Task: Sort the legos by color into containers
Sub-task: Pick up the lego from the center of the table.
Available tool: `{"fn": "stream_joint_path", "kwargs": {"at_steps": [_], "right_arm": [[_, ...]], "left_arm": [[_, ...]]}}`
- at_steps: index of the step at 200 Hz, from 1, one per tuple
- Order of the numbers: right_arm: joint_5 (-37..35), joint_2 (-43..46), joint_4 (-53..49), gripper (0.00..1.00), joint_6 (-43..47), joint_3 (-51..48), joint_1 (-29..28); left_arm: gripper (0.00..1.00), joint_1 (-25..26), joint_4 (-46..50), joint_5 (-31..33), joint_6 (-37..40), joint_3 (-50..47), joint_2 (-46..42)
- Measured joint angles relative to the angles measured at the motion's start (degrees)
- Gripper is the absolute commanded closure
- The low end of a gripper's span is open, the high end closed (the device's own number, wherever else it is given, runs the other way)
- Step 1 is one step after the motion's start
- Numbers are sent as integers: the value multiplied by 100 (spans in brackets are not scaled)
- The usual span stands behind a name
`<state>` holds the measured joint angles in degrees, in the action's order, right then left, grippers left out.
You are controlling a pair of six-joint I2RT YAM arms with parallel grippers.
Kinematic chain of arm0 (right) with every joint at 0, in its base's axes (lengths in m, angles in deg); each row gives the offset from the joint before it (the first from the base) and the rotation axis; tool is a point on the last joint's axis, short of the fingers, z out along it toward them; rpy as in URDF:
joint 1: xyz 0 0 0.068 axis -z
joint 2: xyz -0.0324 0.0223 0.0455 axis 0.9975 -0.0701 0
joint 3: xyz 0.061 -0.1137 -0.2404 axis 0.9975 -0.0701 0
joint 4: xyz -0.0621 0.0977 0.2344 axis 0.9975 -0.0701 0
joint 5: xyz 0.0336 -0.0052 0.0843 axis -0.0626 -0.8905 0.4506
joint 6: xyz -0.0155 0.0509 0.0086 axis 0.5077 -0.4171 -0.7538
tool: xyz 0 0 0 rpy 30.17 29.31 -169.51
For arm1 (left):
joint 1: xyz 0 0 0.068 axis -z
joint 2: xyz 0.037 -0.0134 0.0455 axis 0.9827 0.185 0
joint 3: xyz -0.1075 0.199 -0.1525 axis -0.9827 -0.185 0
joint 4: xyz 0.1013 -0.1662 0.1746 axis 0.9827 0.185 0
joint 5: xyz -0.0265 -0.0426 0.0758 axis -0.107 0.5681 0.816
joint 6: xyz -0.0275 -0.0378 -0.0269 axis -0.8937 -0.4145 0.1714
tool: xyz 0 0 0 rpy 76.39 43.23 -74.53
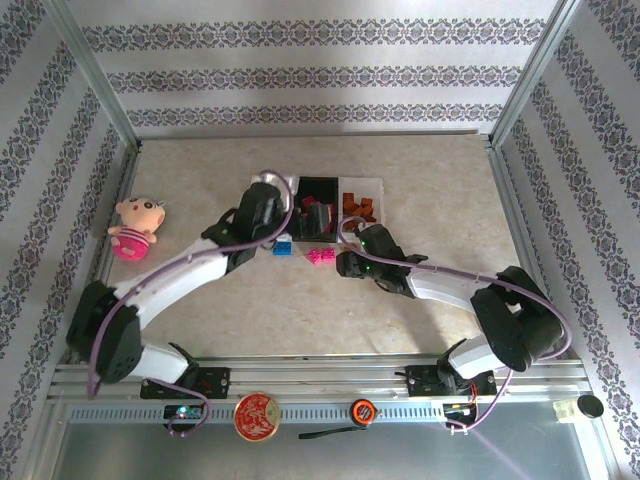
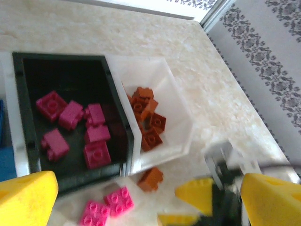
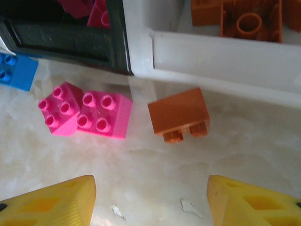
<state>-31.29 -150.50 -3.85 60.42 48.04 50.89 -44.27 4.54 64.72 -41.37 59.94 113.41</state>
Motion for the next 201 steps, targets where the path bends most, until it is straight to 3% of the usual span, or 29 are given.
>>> {"fn": "stream_joint_path", "kwargs": {"at_steps": [41,105,132,176,201], "right_arm": [[-61,-560,181,37,33,310,125],[-326,-1097,195,42,254,649,160],[-374,-1274,232,49,310,739,162],[-407,-1318,289,69,417,743,173],[-407,-1172,363,72,431,595,168]], "left_arm": [[0,138,55,184,-273,-1582,-1281],[0,164,354,409,-680,-2802,-3112],[0,164,533,483,-763,-2968,-3355],[0,164,743,597,-809,-2973,-3362],[0,164,778,660,-809,-2973,-3362]]}}
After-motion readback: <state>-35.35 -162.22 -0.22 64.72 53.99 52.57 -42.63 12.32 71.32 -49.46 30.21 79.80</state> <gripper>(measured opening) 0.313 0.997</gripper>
